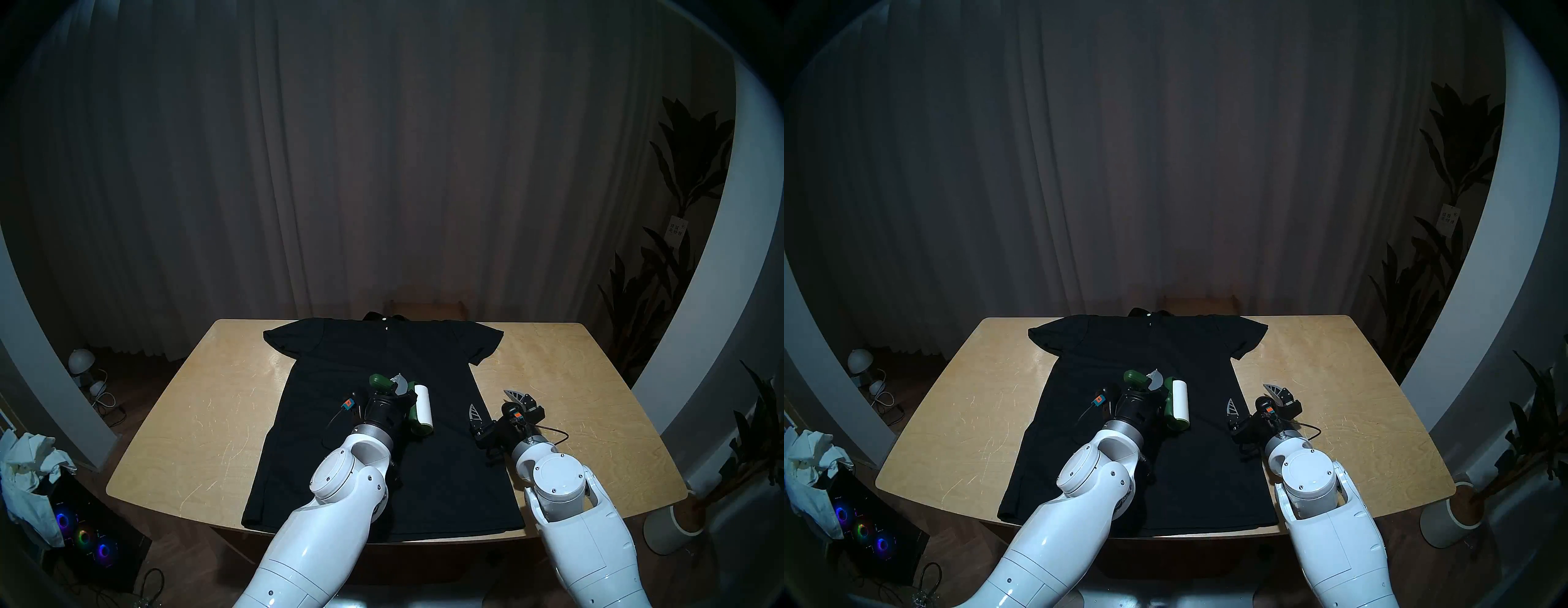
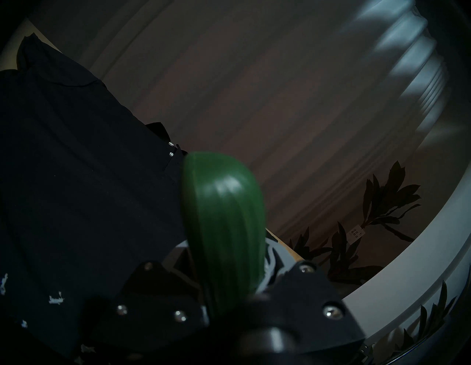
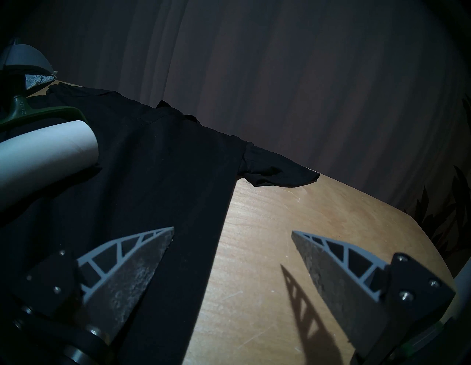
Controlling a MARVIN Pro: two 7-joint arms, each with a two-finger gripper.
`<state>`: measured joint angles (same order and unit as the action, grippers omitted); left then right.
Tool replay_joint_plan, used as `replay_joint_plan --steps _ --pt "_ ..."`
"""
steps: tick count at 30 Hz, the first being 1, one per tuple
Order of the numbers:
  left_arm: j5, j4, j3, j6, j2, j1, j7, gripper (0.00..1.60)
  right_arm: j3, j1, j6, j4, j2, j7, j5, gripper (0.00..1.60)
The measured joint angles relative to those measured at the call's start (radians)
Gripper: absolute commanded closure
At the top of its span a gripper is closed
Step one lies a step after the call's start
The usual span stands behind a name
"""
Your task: Use the fur roller to clean a top
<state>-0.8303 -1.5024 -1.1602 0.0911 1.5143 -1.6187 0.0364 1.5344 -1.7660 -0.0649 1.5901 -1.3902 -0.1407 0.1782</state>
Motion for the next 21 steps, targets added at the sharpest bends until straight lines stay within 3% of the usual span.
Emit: replay_joint_plan --steps 21 --pt "-0.012 -0.022 -0.017 -0.022 -0.025 -0.017 0.028 1.60 0.000 0.006 -0.051 0.013 0.008 -0.026 -0.015 0.00"
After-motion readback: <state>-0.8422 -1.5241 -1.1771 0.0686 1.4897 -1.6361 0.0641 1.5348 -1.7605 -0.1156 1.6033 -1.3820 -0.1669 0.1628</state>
